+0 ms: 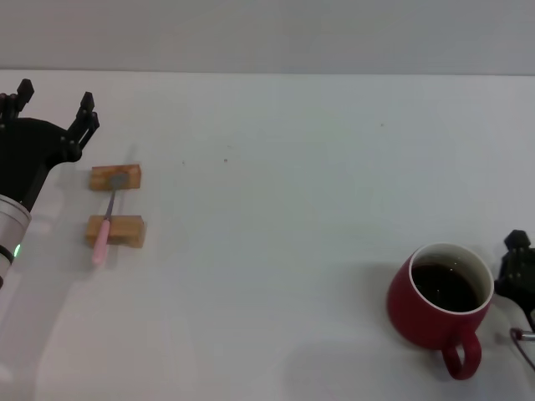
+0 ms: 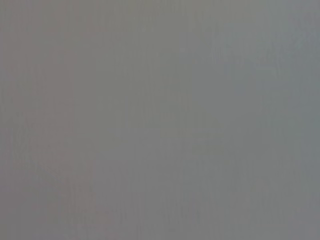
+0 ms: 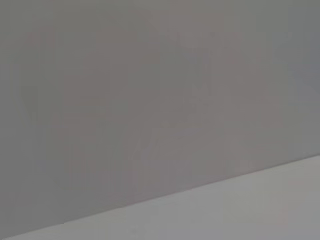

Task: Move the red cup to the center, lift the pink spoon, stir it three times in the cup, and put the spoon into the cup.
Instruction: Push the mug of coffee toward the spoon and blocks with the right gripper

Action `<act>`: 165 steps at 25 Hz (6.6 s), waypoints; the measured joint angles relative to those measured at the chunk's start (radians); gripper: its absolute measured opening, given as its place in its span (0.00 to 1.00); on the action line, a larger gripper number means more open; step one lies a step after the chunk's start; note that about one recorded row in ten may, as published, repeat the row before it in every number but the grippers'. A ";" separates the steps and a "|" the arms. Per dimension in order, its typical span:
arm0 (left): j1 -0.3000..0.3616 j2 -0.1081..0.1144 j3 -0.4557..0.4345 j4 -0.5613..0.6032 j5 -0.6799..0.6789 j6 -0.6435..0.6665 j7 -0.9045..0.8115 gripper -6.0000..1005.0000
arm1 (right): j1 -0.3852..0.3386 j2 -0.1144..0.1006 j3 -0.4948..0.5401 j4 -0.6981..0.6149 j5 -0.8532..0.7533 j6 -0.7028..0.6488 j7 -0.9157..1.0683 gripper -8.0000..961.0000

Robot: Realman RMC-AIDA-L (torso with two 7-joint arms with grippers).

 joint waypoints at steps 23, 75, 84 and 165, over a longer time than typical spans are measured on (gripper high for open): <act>-0.012 -0.002 0.000 -0.003 0.000 -0.001 0.000 0.83 | 0.045 -0.003 -0.060 0.010 0.005 -0.001 0.003 0.01; -0.028 0.003 -0.027 -0.016 0.000 -0.028 0.000 0.83 | 0.047 -0.003 -0.083 0.114 0.002 0.008 -0.140 0.01; -0.035 0.002 -0.040 -0.028 0.000 -0.028 0.000 0.83 | 0.052 -0.005 -0.084 0.099 0.001 0.025 -0.140 0.01; -0.048 0.003 -0.054 -0.037 0.000 -0.027 0.014 0.83 | 0.233 -0.001 -0.106 0.106 -0.015 0.157 -0.139 0.01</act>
